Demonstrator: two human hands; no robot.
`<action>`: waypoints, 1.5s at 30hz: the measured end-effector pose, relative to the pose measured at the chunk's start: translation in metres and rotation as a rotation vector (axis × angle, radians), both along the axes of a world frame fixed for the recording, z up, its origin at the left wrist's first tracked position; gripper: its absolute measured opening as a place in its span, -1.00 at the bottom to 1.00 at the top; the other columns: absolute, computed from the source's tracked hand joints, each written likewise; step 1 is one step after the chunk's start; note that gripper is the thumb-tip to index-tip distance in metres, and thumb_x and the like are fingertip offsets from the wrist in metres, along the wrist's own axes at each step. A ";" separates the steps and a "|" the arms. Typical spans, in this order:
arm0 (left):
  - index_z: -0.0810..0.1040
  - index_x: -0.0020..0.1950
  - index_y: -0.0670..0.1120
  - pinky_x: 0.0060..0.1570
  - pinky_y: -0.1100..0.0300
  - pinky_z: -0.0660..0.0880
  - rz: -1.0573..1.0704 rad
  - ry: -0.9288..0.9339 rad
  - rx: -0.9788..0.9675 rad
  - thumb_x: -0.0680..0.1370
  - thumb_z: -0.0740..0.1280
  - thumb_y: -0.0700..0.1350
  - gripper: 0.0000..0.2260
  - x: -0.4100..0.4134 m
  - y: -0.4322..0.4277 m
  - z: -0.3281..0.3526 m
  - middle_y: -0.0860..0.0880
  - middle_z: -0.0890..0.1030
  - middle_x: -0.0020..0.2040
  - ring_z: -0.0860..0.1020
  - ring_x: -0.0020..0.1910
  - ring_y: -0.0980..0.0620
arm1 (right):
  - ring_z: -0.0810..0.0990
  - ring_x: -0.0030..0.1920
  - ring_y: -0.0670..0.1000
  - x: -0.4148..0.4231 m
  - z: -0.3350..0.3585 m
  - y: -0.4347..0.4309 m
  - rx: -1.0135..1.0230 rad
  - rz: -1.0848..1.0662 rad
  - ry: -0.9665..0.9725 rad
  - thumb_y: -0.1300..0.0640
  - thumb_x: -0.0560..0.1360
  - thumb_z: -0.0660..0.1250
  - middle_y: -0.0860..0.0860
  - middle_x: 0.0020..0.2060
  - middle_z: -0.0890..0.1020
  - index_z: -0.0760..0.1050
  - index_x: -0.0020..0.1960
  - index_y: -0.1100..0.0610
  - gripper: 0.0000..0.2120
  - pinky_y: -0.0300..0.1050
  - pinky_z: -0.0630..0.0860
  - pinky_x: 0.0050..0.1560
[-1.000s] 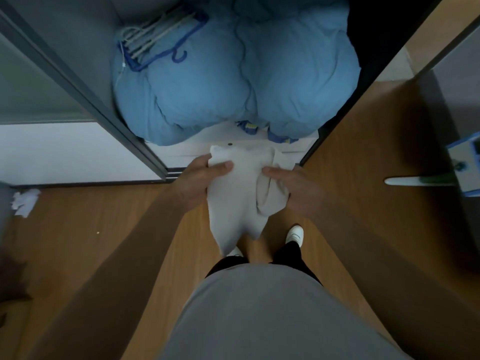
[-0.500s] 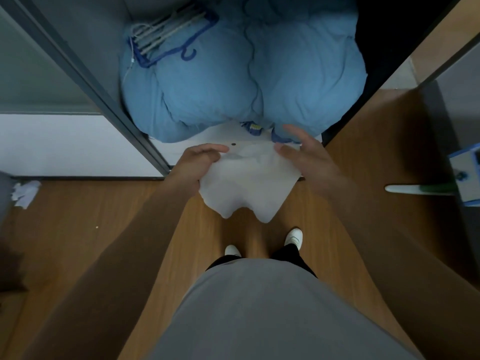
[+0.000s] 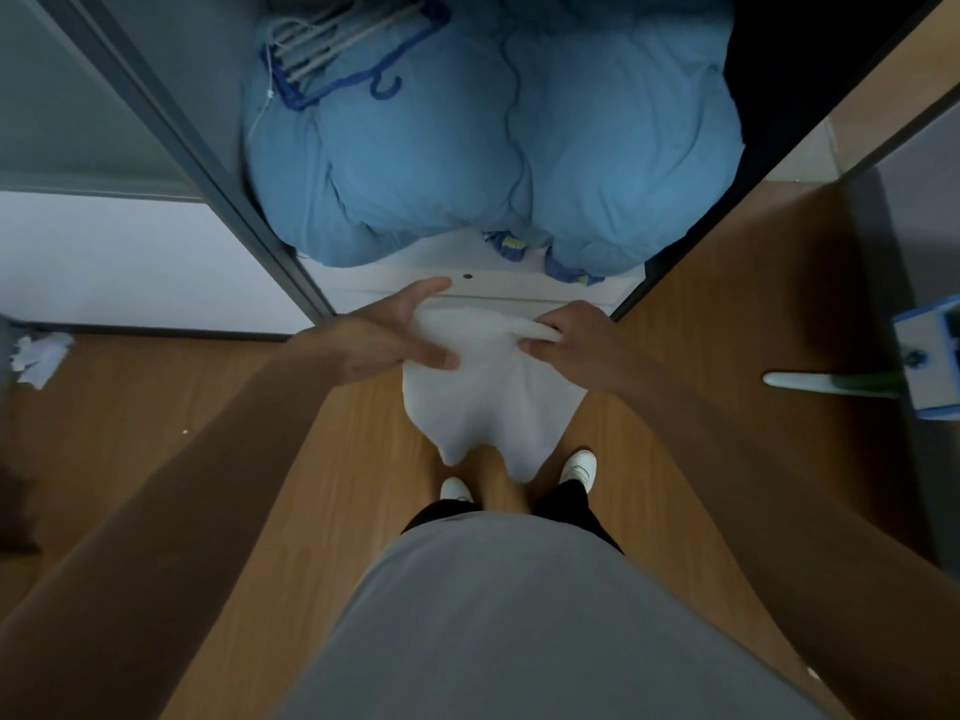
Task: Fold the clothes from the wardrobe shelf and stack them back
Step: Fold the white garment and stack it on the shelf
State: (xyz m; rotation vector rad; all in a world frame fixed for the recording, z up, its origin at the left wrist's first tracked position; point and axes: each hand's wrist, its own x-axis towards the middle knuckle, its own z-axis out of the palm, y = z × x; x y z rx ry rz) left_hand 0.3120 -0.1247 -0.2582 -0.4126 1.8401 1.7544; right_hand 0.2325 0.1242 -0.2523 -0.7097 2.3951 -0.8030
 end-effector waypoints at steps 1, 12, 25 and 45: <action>0.25 0.52 0.21 -0.06 0.44 0.53 -0.063 0.056 -0.093 0.35 0.61 -0.23 -0.11 0.001 0.004 -0.001 0.23 0.48 0.27 0.57 0.06 0.38 | 0.44 -0.51 -0.20 -0.002 0.002 0.001 -0.009 0.013 -0.027 0.06 0.54 0.40 -0.12 -0.52 0.46 0.44 -0.43 -0.03 -0.62 -0.34 0.27 -0.47; 0.68 -0.09 -0.23 -0.07 0.03 0.51 -0.066 0.567 -0.879 0.44 0.48 -0.21 -0.89 -0.005 0.020 -0.013 -0.21 0.64 -0.10 0.59 -0.08 -0.16 | 0.57 -0.16 -0.08 -0.017 0.008 0.012 0.292 0.146 -0.140 0.10 0.40 0.54 -0.06 -0.15 0.60 0.60 -0.02 0.12 -0.79 -0.38 0.38 -0.35; 0.65 0.10 -0.12 0.11 -0.04 0.59 0.531 0.016 0.032 0.63 0.29 0.07 -0.71 -0.004 0.008 0.004 -0.15 0.71 0.08 0.68 0.05 -0.14 | 0.72 -0.04 0.06 -0.022 0.035 0.021 -0.552 -0.482 -0.538 0.06 0.54 0.39 0.08 -0.05 0.74 0.71 -0.06 0.10 -0.85 -0.05 0.60 0.00; 0.55 0.32 -0.11 0.21 -0.05 0.55 0.283 -0.072 0.225 0.49 0.48 0.05 -0.54 -0.020 0.001 0.005 -0.13 0.65 0.24 0.63 0.21 -0.12 | 0.70 0.08 0.05 -0.024 0.034 0.030 -0.381 -0.502 -0.714 0.10 0.44 0.50 0.05 0.09 0.71 0.60 0.16 0.07 -0.70 0.02 0.63 0.10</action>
